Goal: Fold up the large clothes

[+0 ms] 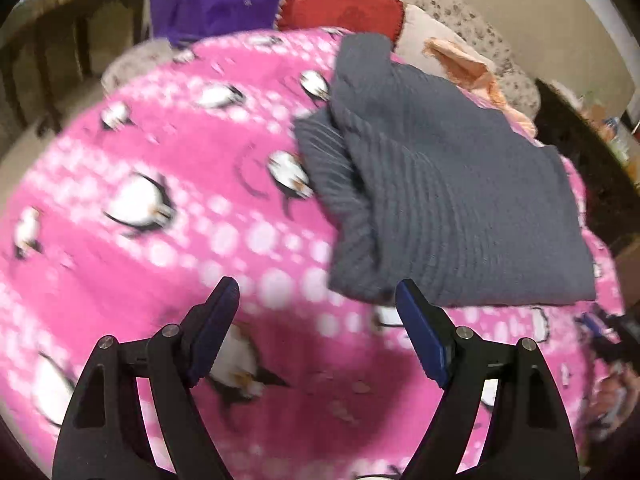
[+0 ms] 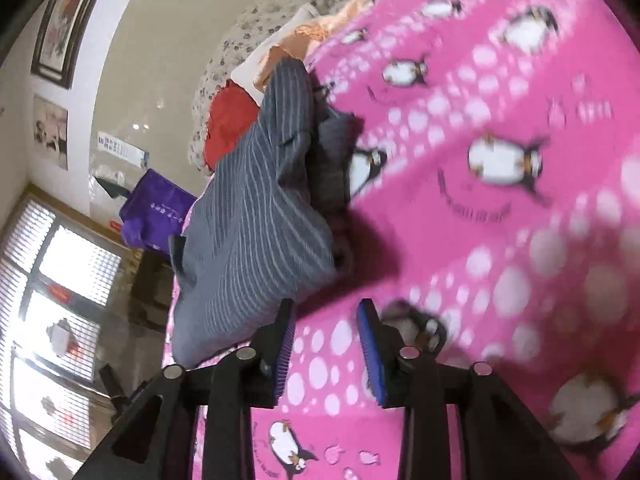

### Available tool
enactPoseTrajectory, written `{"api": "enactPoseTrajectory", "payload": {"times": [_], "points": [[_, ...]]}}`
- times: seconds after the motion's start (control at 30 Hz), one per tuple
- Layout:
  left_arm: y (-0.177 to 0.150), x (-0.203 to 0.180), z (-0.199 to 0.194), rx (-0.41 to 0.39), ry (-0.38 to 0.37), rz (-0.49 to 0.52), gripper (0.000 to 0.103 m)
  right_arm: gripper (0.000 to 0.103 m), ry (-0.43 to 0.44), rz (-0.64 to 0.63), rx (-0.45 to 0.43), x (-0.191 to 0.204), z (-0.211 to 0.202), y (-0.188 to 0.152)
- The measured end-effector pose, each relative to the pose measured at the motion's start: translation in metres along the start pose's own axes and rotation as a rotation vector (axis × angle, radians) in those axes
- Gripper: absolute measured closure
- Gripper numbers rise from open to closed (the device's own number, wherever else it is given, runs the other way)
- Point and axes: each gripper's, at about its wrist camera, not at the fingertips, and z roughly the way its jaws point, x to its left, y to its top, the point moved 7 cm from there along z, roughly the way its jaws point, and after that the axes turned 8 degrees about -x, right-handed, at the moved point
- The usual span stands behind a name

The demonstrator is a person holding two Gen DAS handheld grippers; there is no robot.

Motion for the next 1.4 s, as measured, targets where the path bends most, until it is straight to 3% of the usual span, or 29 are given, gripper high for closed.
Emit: {"api": "enactPoseTrajectory", "payload": {"times": [0.07, 0.17, 0.2, 0.27, 0.37, 0.43, 0.5, 0.53, 0.57, 0.6, 0.63, 0.7, 0.77, 0.8, 0.87, 0.9, 1.0, 1.1, 1.27, 1.4], "points": [[-0.006, -0.009, 0.009, 0.037, -0.017, -0.006, 0.022, 0.042, -0.005, 0.024, 0.011, -0.002, 0.006, -0.009], [-0.006, -0.024, 0.012, 0.03, -0.05, 0.0, 0.022, 0.029, -0.004, -0.002, -0.001, 0.005, 0.008, -0.013], [-0.005, -0.029, 0.014, 0.032, -0.067, 0.001, 0.022, 0.026, 0.005, 0.0, -0.005, 0.005, 0.008, -0.012], [-0.003, -0.034, 0.024, 0.052, -0.093, -0.008, 0.01, 0.018, 0.019, 0.025, -0.015, 0.006, 0.011, -0.008], [0.01, -0.039, 0.036, 0.038, -0.126, -0.02, 0.001, 0.016, 0.048, 0.068, -0.045, 0.006, 0.02, 0.001], [0.019, -0.041, 0.044, 0.024, -0.154, -0.031, 0.001, 0.016, 0.077, 0.077, -0.058, 0.008, 0.028, 0.01], [0.028, -0.039, 0.054, 0.013, -0.185, -0.062, 0.001, 0.022, 0.136, 0.055, -0.052, 0.017, 0.04, 0.019], [0.034, -0.038, 0.057, 0.01, -0.197, -0.083, 0.001, 0.036, 0.191, 0.036, -0.04, 0.024, 0.051, 0.022], [0.038, -0.041, 0.059, 0.019, -0.219, -0.105, 0.003, 0.04, 0.202, 0.031, -0.035, 0.026, 0.059, 0.025], [0.04, -0.044, 0.06, 0.031, -0.252, -0.118, 0.01, 0.041, 0.203, 0.029, -0.042, 0.027, 0.065, 0.029], [0.038, -0.048, 0.06, 0.066, -0.31, -0.141, 0.034, 0.044, 0.213, 0.025, -0.054, 0.029, 0.07, 0.033], [0.039, -0.047, 0.059, 0.075, -0.308, -0.163, 0.045, 0.045, 0.214, 0.03, -0.064, 0.03, 0.079, 0.039], [0.038, -0.045, 0.059, 0.08, -0.313, -0.178, 0.063, 0.046, 0.207, 0.036, -0.059, 0.03, 0.084, 0.042], [0.039, -0.041, 0.059, 0.08, -0.312, -0.187, 0.066, 0.048, 0.201, 0.036, -0.056, 0.03, 0.085, 0.042], [0.037, -0.036, 0.053, 0.075, -0.302, -0.188, 0.083, 0.08, 0.172, 0.005, -0.045, 0.032, 0.084, 0.04], [0.039, -0.038, 0.047, 0.071, -0.294, -0.175, 0.086, 0.084, 0.132, -0.034, -0.038, 0.034, 0.08, 0.037], [0.043, -0.046, 0.025, 0.055, -0.3, -0.117, 0.089, 0.089, 0.109, -0.152, -0.056, 0.062, 0.055, 0.032], [0.035, -0.051, 0.0, 0.056, -0.332, -0.091, 0.09, 0.089, 0.14, -0.143, -0.051, 0.076, 0.03, 0.025], [-0.001, -0.052, -0.055, 0.097, -0.385, -0.062, 0.09, 0.089, 0.167, -0.019, 0.011, 0.059, -0.017, -0.002], [-0.034, -0.055, -0.076, 0.121, -0.362, 0.007, 0.086, 0.085, 0.18, 0.113, 0.08, 0.03, -0.044, -0.035]]}}
